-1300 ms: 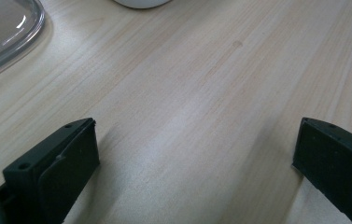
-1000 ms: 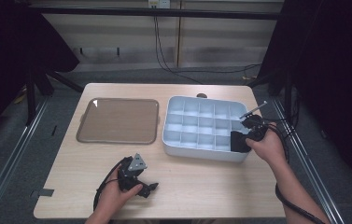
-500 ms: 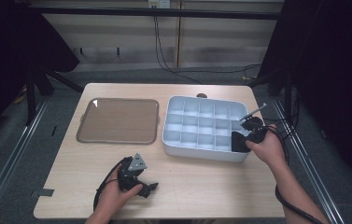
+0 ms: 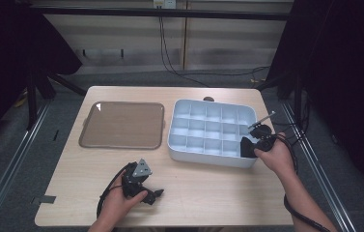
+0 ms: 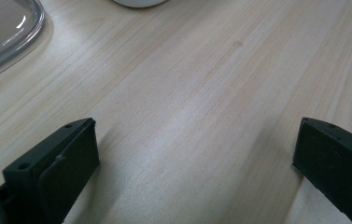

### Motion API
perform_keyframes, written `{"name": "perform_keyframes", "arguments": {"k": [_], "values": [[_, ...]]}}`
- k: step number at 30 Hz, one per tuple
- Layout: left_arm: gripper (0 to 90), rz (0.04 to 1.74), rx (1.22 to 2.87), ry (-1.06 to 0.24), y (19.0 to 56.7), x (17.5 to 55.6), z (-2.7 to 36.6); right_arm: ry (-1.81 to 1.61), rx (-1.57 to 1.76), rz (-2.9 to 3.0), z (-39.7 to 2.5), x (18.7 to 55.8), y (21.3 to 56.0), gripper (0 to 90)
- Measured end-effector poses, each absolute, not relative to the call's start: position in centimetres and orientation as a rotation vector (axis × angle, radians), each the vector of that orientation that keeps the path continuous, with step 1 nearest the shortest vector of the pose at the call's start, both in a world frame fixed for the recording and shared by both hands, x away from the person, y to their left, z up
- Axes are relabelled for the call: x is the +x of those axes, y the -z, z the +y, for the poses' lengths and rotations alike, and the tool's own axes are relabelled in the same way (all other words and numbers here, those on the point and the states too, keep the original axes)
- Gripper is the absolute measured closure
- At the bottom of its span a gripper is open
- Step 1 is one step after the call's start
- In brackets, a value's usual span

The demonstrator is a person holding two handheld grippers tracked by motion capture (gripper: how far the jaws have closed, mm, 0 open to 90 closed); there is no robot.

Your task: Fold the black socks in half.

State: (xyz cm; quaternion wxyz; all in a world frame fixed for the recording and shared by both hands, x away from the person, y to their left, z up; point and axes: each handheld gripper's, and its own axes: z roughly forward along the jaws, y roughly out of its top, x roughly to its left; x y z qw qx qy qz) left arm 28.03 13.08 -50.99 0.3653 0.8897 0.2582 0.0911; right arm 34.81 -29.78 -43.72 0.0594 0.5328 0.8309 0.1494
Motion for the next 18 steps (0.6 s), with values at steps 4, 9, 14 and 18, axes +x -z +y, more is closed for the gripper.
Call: {"name": "perform_keyframes", "arguments": {"k": [4, 9, 14, 18], "values": [[0.0, 0.666, 2.286, -0.233, 51.00, 28.01, 13.07, -0.433, 1.621, 2.518, -29.64, 34.88, 43.96, 90.0], [0.0, 0.664, 2.287, -0.234, 51.00, 28.02, 13.08, -0.419, 1.608, 2.520, -29.51, 34.99, 44.35, 90.0], [0.0, 0.664, 2.288, -0.234, 51.00, 28.03, 13.07, -0.404, 1.596, 2.522, -29.35, 35.11, 44.50, 90.0], [0.0, 0.664, 2.288, -0.235, 51.00, 28.03, 13.07, -0.394, 1.594, 2.519, -29.21, 35.26, 44.62, 90.0]]}}
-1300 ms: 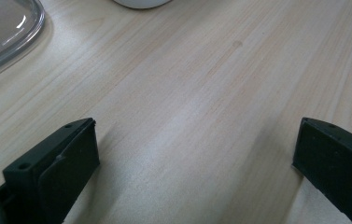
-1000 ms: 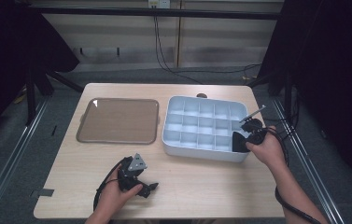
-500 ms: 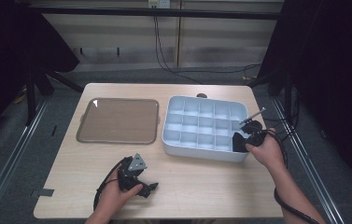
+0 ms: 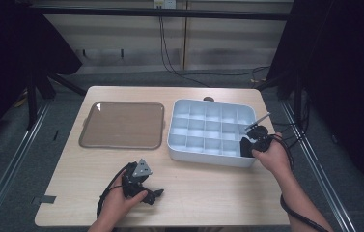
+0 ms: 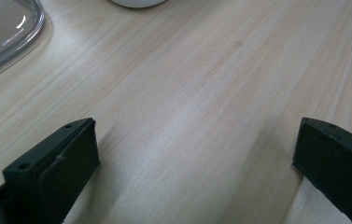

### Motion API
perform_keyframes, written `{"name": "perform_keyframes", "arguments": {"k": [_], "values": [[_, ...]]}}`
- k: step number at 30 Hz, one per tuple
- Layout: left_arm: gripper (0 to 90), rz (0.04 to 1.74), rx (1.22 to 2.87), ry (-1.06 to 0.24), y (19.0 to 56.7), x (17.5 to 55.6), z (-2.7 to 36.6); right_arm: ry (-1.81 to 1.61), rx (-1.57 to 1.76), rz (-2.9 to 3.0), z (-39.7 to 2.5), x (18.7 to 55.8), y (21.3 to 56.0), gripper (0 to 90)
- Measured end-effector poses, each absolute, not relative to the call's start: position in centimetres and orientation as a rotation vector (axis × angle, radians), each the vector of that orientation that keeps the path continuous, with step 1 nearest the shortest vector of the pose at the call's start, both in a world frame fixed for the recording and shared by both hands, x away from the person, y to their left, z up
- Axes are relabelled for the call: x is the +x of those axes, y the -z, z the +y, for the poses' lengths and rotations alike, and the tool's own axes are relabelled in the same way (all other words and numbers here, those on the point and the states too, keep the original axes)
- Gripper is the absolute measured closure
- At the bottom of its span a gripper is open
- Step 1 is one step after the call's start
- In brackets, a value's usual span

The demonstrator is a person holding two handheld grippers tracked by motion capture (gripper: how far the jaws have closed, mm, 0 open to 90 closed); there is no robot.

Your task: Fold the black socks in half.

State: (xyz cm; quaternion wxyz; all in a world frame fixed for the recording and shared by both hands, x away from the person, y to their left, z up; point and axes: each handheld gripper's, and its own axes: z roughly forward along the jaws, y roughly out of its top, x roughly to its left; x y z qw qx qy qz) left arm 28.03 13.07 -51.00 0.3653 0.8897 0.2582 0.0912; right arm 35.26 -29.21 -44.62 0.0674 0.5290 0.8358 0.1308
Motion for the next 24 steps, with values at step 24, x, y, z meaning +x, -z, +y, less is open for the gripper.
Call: {"name": "perform_keyframes", "arguments": {"k": [24], "values": [[0.0, 0.666, 2.287, -0.233, 51.00, 28.01, 13.06, -0.391, 1.551, 2.521, -29.31, 35.48, 44.76, 90.0]]}}
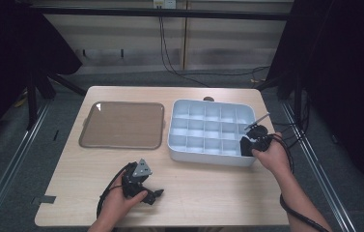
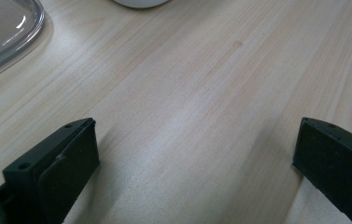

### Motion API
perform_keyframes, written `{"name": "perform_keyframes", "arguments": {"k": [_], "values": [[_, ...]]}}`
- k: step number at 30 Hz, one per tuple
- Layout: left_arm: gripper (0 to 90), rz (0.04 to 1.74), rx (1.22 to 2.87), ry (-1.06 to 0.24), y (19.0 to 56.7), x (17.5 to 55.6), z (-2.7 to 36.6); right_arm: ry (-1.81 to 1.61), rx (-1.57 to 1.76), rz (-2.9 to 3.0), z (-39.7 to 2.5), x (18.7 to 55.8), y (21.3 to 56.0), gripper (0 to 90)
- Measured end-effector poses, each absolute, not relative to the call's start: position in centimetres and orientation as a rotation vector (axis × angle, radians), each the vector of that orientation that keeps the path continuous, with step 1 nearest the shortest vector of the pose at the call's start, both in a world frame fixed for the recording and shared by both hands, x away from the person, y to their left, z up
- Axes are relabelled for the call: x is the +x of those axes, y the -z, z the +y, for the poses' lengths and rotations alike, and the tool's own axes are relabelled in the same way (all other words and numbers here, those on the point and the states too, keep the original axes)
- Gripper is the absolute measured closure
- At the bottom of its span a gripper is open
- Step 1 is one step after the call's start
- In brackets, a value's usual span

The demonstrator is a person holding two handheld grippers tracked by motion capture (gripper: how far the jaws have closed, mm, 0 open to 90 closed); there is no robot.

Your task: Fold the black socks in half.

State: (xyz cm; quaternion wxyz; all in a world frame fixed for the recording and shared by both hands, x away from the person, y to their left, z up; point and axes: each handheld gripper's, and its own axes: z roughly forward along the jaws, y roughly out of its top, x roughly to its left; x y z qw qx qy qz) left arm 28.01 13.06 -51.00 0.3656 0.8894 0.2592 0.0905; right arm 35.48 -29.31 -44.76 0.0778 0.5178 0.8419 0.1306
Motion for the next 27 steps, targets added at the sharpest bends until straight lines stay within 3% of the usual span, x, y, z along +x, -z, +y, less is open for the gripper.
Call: {"name": "perform_keyframes", "arguments": {"k": [27], "values": [[0.0, 0.667, 2.286, -0.233, 51.0, 28.0, 13.1, -0.411, 1.553, 2.526, -29.9, 35.3, 42.8, 87.6]]}}
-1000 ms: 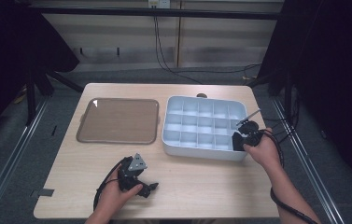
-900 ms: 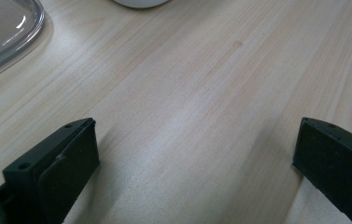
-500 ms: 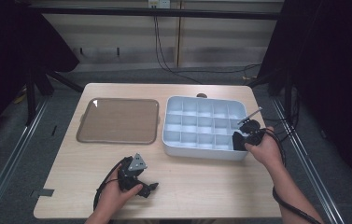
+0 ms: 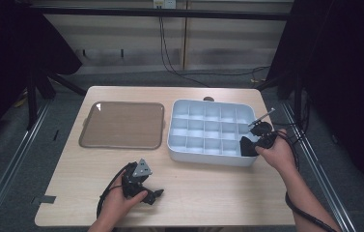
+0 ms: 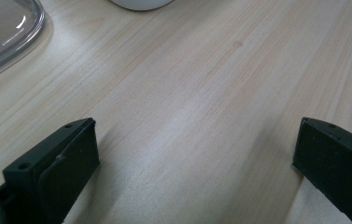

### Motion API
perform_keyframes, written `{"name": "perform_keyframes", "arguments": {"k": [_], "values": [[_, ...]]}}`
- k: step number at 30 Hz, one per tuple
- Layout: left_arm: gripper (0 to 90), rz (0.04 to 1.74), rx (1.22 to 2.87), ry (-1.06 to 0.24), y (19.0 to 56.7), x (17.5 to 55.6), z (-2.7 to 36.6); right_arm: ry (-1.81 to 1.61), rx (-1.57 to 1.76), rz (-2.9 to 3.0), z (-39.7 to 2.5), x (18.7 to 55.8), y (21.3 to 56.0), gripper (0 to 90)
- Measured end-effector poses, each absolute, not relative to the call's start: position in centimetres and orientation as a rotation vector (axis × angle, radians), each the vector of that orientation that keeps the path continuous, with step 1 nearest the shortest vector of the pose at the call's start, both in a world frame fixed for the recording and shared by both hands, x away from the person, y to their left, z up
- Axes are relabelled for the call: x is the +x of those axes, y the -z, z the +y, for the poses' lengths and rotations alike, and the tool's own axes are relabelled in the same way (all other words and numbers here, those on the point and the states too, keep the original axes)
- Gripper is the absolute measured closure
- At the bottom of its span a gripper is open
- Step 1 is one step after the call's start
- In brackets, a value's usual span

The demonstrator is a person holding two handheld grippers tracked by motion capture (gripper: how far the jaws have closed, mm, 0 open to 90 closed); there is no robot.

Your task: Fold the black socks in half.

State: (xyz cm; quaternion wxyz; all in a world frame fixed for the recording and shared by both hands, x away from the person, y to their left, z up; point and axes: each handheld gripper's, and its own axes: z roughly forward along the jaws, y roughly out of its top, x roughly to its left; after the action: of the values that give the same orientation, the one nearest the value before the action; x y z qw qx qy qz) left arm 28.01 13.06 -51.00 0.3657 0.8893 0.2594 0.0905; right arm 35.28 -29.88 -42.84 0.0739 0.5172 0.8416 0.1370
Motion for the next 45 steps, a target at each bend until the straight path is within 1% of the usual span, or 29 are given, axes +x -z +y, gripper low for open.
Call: {"name": "perform_keyframes", "arguments": {"k": [6, 11, 22, 35, 38, 45], "values": [[0.0, 0.666, 2.287, -0.233, 51.0, 28.0, 13.1, -0.415, 1.545, 2.521, -29.8, 35.3, 42.4, 87.6], [0.0, 0.664, 2.288, -0.235, 51.0, 28.0, 13.1, -0.433, 1.551, 2.527, -29.9, 35.2, 42.2, 84.7], [0.0, 0.666, 2.287, -0.233, 51.0, 28.0, 13.1, -0.459, 1.539, 2.518, -29.9, 34.8, 41.4, 75.9], [0.0, 0.664, 2.288, -0.235, 51.0, 28.0, 13.1, -0.526, 1.538, 2.510, -29.7, 34.4, 40.6, 60.0], [0.0, 0.664, 2.288, -0.235, 51.0, 28.0, 13.1, -0.540, 1.534, 2.509, -29.5, 34.3, 40.5, 58.0], [0.0, 0.666, 2.287, -0.233, 51.0, 28.0, 13.1, -0.560, 1.522, 2.516, -29.2, 34.0, 40.3, 56.4]]}}
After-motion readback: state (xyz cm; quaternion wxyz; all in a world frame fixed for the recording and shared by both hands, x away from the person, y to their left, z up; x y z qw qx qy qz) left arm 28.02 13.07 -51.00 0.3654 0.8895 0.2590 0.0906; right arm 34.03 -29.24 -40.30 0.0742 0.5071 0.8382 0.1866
